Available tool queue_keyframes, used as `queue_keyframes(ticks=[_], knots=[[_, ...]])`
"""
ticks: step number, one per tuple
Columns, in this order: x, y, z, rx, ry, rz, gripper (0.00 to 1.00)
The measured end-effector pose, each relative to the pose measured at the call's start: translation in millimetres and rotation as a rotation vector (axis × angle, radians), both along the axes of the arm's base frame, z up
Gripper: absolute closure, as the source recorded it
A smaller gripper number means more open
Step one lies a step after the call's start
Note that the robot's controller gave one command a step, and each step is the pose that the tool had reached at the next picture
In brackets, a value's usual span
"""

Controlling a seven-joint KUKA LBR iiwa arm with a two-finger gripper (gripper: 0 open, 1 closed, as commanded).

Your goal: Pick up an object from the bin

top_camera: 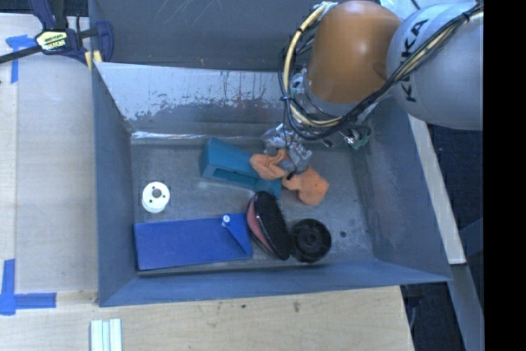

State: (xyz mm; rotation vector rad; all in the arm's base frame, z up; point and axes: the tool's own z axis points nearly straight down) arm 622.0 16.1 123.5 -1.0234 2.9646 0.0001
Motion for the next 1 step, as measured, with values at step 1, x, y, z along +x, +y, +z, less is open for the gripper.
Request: queue_keyframes(ticks=[1], knots=[[0.0, -0.2, 0.1, 0.000, 0.000, 0.000, 1.00]])
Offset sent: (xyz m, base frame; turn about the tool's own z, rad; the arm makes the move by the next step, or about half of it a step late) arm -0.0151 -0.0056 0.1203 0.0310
